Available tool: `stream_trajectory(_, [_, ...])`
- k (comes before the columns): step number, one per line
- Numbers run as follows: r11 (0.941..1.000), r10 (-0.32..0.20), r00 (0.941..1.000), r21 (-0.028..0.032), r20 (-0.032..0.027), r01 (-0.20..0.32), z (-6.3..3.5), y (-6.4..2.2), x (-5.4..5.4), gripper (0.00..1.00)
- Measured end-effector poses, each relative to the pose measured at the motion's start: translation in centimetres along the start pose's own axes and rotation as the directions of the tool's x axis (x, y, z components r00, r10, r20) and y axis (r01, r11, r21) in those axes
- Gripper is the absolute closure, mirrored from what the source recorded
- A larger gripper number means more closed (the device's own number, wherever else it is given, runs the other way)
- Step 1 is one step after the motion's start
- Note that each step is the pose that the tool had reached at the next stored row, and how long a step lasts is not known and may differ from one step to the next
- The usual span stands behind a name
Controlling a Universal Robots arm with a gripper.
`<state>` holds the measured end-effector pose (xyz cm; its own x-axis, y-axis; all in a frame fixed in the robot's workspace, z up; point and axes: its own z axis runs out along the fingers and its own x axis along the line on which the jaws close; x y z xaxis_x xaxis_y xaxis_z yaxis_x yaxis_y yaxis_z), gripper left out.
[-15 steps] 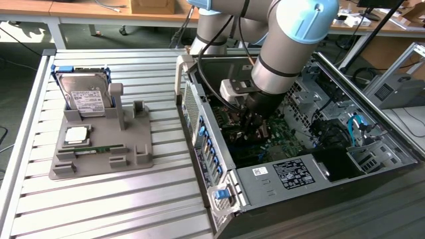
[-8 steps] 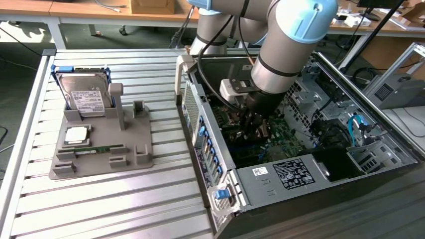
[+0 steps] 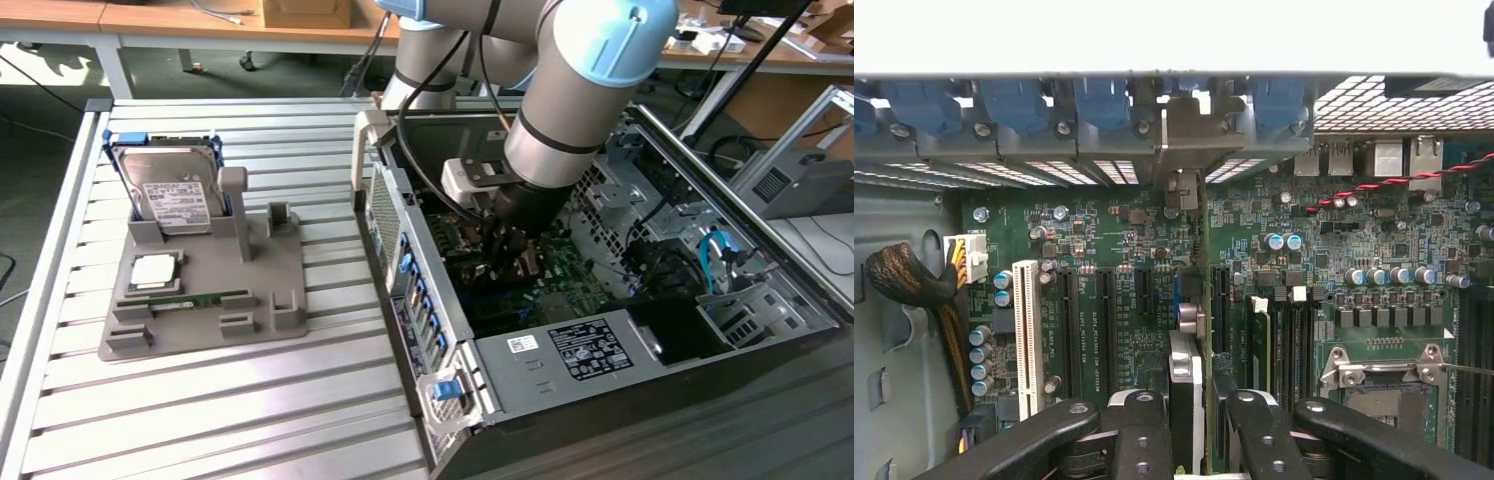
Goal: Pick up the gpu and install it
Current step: 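Insert the gpu into the slot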
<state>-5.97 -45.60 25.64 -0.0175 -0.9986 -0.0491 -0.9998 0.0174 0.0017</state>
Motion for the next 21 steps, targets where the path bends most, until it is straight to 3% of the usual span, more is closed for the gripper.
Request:
stream_trajectory(15, [1.0, 0.0, 1.0, -0.0001, -0.0009, 0.0, 0.59, -0.03, 0.04, 0.73])
stream_trajectory(18, [1.0, 0.0, 1.0, -0.0024, -0.0063, 0.0, 0.36, 0.04, 0.21, 0.73])
stream_trajectory(21, [1.0, 0.0, 1.0, -0.0007, -0.0023, 0.0, 0.53, -0.01, 0.1, 0.73])
